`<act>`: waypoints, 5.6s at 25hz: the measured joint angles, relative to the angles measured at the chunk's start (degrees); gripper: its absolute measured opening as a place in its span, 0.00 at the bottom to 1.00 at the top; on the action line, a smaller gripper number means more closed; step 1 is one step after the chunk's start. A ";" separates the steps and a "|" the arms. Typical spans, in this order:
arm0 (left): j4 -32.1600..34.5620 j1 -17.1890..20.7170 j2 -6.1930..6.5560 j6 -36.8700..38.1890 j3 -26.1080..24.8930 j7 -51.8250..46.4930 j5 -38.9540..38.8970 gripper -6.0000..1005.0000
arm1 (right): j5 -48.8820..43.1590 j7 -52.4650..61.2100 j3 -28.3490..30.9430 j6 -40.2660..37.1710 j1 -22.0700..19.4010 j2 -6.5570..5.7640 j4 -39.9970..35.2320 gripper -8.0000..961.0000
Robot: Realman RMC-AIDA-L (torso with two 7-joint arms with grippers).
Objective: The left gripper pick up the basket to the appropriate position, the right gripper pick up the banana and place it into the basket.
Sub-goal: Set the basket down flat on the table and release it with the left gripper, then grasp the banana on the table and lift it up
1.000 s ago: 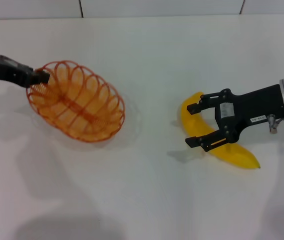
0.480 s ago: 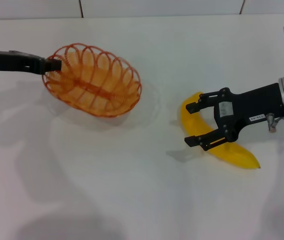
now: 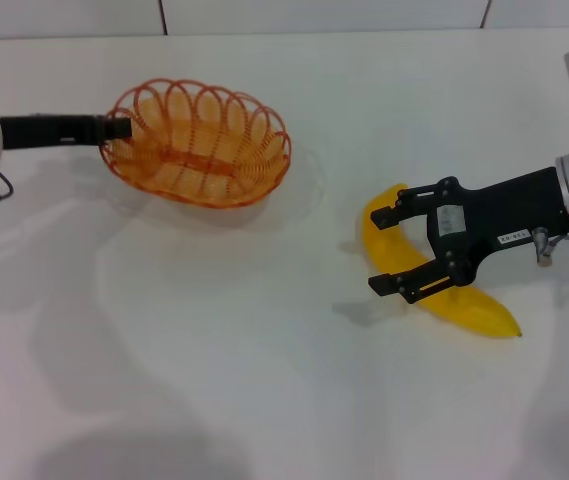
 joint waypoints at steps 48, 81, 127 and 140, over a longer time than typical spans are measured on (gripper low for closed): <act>-9.57 0.01 -0.47 -6.25 0.73 0.88 -2.04 0.15 | 0.35 0.42 0.32 -0.09 -0.34 0.00 0.00 0.92; -2.31 9.56 -0.75 6.04 0.88 30.68 -17.12 0.77 | 0.50 0.01 0.65 1.41 -1.15 0.09 0.90 0.90; 0.86 22.59 -0.46 15.74 5.72 49.31 -22.20 0.76 | -1.02 31.98 -28.99 11.52 -14.52 0.98 -35.14 0.87; 0.65 22.30 -0.63 15.63 5.89 49.55 -22.03 0.76 | -11.50 41.01 -29.58 11.35 -12.96 0.84 -32.98 0.86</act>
